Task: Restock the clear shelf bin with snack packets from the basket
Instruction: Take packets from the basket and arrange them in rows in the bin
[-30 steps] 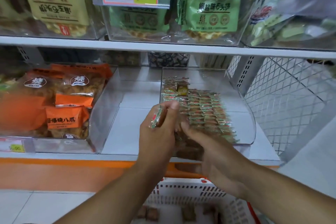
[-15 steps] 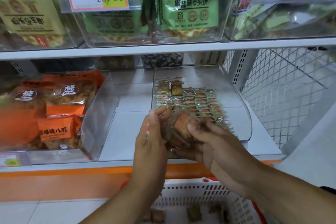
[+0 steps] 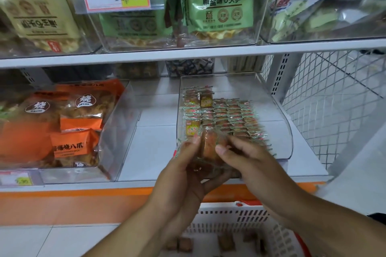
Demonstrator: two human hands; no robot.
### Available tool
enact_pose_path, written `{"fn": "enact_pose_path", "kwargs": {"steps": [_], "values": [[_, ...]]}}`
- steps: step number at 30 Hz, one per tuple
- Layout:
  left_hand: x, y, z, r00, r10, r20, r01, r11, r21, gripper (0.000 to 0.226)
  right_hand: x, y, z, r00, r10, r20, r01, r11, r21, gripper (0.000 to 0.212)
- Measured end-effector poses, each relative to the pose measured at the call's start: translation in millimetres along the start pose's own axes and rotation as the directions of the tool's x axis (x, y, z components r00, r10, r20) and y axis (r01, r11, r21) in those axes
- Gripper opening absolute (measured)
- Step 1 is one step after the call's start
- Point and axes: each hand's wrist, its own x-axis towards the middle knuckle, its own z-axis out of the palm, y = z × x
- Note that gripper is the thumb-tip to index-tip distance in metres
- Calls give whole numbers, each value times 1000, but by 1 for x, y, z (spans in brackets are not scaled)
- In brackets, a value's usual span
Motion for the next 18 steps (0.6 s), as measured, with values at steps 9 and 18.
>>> {"fn": "enact_pose_path", "kwargs": {"steps": [9,18], "values": [[2,5,-5,999,-33,-6,32,999,-30,40,7,3,-8,970,5,-245,20,995,100,9],[5,-2,-5,998,-27,-48,21,993,-120,22,-2,10,-4,979,-188,-76,139,894,-426,47]]}}
